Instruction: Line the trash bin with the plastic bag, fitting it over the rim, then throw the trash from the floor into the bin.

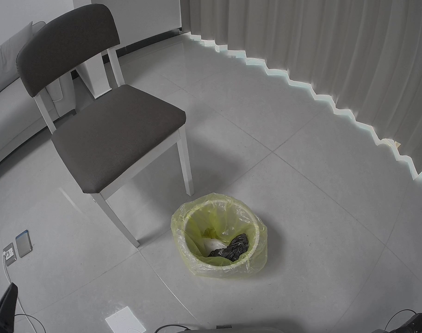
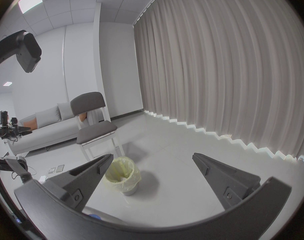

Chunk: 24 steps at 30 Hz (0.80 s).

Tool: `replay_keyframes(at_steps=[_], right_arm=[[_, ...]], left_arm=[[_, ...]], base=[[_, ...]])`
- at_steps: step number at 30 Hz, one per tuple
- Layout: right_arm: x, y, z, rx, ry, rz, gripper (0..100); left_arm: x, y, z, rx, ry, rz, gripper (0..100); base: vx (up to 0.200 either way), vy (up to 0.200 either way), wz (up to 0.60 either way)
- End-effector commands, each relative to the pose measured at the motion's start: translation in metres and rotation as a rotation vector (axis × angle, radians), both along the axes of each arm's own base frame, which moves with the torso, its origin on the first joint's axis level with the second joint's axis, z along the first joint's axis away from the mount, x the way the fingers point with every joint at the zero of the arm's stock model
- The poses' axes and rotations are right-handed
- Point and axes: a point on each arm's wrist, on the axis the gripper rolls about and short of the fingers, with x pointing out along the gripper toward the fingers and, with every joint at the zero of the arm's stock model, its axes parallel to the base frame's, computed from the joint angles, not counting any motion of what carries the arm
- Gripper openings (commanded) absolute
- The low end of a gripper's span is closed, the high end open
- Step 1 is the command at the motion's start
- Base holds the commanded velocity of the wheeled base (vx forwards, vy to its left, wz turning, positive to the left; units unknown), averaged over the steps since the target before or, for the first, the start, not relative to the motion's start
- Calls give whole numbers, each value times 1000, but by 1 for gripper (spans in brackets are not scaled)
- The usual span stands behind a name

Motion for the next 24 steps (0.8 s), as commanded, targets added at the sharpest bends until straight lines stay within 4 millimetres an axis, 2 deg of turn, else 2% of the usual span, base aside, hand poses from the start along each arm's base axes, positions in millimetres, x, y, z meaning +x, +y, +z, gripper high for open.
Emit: replay_keyframes(at_steps=[1,4,7,10,16,24], right_arm=[[18,0,-46,-9,-35,-36,100],[27,0,-62,-48,-69,-58,100],[28,-1,-66,-32,-33,-85,100],[28,-1,-65,-33,-40,-93,100],[28,-2,-65,-65,-42,-127,100],[28,0,-66,-83,-39,-40,100]], left_arm=[[-8,-3,-36,20,-19,83,100],[0,-2,-50,34,29,152,100],[9,-1,-60,96,-13,205,100],[21,1,-79,170,-61,258,100],[22,1,-81,175,-60,253,100],[22,0,-83,185,-40,250,100]], base=[[0,0,0],[0,0,0],[0,0,0],[0,0,0],[0,0,0],[0,0,0]])
